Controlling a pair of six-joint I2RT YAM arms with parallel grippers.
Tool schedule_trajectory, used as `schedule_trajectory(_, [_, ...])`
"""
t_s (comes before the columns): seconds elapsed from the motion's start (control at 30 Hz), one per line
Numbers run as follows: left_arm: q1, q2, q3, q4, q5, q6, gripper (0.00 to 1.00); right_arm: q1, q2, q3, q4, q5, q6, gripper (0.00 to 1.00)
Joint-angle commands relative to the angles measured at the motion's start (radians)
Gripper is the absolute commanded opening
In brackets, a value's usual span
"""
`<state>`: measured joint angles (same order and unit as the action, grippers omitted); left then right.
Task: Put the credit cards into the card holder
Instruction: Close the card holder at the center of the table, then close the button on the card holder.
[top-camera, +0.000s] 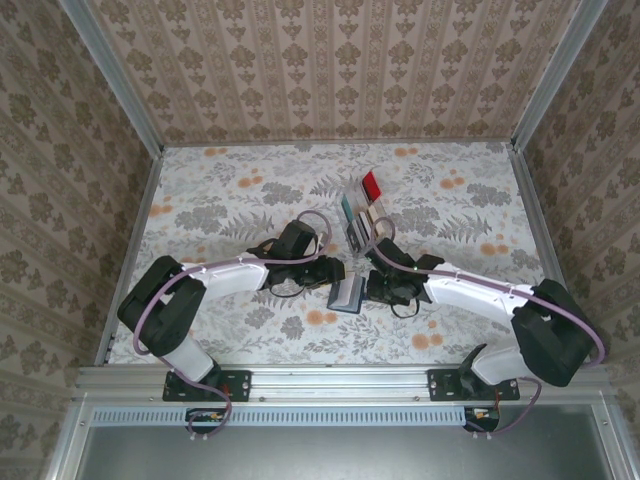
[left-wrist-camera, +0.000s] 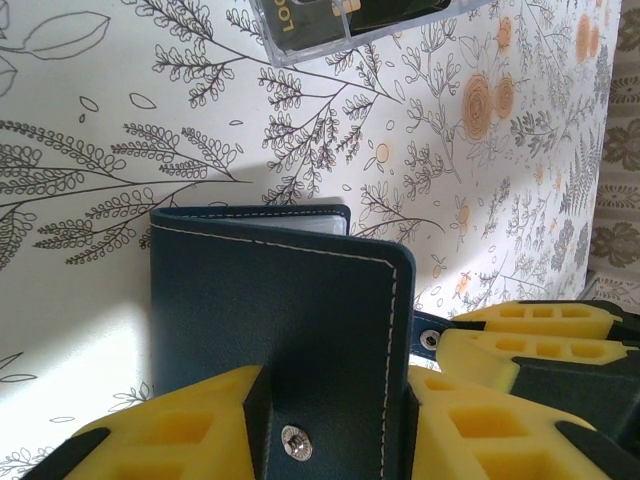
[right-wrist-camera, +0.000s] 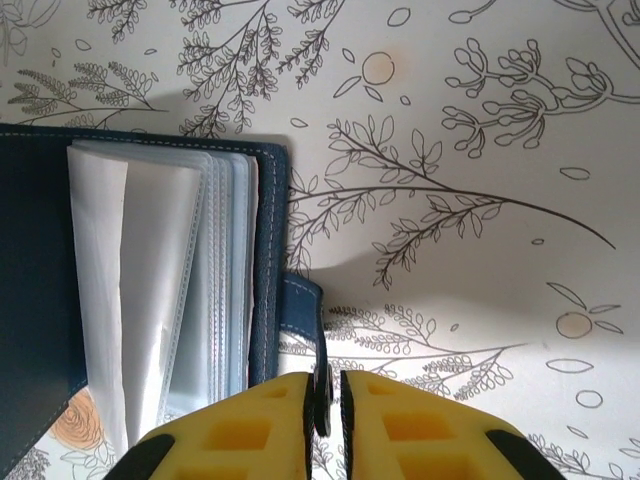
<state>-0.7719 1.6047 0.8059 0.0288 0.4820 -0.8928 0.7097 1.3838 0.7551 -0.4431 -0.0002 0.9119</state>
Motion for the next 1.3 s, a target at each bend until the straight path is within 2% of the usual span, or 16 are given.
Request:
schedule_trajectory(0.0, [-0.007, 0.009, 0.019, -0.059, -0.019, 0.029, 0.38, -0.006, -0.033, -0.014, -0.034, -0.013, -0.003, 0.17])
schedule_trajectory(0.37, [-0.006, 0.01, 0.021, -0.061, -0.015, 0.038, 0.38, -0.015, -0.023, -0.04, 0.01, -0.028, 0.008, 0.11])
schedule_trajectory(0.47, [-0.009, 0.011, 0.024, -0.062, -0.008, 0.047, 0.38, -0.015, -0.029, -0.043, 0.016, -0.021, 0.016, 0.07])
schedule_trajectory(0.67, [-0.022, 0.032, 0.059, -0.085, 0.013, 0.104, 0.26, -0.047, -0.108, -0.092, 0.109, -0.082, 0.025, 0.05])
schedule_trajectory(0.77, [-0.032, 0.061, 0.079, -0.094, 0.019, 0.114, 0.24, -0.076, -0.136, -0.112, 0.138, -0.119, 0.031, 0.05])
schedule_trajectory(0.93, [-0.035, 0.143, 0.08, -0.016, 0.084, 0.074, 0.34, -0.102, -0.156, -0.126, 0.152, -0.151, 0.033, 0.05])
schedule_trajectory(1.0, [-0.036, 0.179, 0.08, 0.035, 0.124, 0.053, 0.42, -0.105, -0.157, -0.129, 0.159, -0.159, 0.034, 0.05])
schedule_trajectory(1.27, [-0.038, 0.201, 0.053, 0.09, 0.112, 0.008, 0.41, -0.108, -0.124, -0.114, 0.193, -0.204, 0.033, 0.04])
